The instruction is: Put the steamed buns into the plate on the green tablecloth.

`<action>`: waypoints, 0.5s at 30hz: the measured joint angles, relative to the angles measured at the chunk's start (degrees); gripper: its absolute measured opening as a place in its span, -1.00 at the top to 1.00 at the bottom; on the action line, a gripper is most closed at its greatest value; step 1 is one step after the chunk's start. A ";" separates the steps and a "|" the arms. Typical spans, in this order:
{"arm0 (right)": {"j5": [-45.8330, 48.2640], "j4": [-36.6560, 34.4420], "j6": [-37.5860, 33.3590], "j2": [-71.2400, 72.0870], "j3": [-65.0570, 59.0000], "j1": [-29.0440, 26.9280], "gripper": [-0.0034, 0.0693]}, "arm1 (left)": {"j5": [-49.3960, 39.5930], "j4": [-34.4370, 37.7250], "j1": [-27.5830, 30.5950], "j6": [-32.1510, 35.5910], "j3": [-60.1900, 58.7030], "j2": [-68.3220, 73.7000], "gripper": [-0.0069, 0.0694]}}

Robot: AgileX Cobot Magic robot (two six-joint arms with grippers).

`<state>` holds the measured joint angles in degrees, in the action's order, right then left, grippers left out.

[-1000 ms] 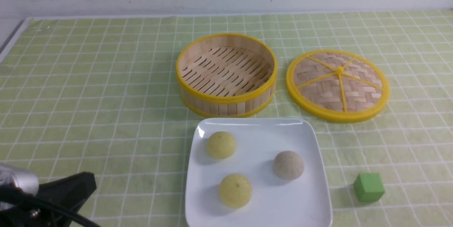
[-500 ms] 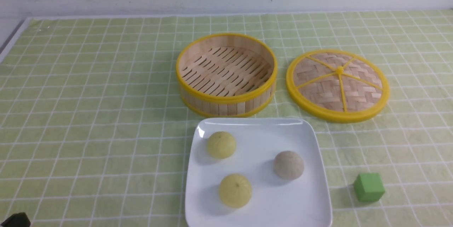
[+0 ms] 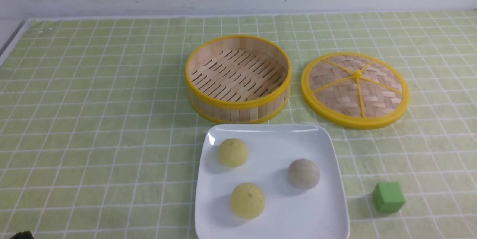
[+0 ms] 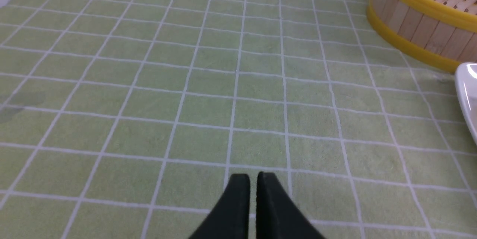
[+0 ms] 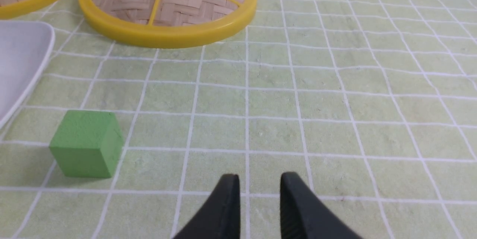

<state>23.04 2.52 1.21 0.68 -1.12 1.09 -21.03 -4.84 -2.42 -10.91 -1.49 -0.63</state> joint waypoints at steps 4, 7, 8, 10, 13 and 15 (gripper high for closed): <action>0.00 0.00 0.00 0.00 0.00 0.00 0.39 | -0.02 0.00 0.00 0.04 0.00 0.00 0.68; 0.00 0.00 0.00 0.00 0.00 0.00 0.39 | -0.02 0.00 0.00 0.04 0.00 0.00 0.68; 0.00 0.00 0.00 0.00 0.00 0.00 0.39 | -0.07 0.00 0.00 0.04 0.00 0.00 0.68; 0.00 0.00 0.00 0.00 0.00 0.00 0.39 | -0.12 0.00 0.00 0.04 0.00 0.00 0.68; 0.00 0.00 0.00 0.00 0.00 0.00 0.38 | -0.09 0.00 0.00 0.04 0.00 0.00 0.68; 0.00 0.00 0.00 0.00 0.00 0.00 0.37 | -0.13 -0.25 0.00 0.04 0.05 0.00 0.68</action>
<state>23.04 2.52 1.21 0.68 -1.12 1.09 -21.17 -5.10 -2.42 -10.87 -1.44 -0.63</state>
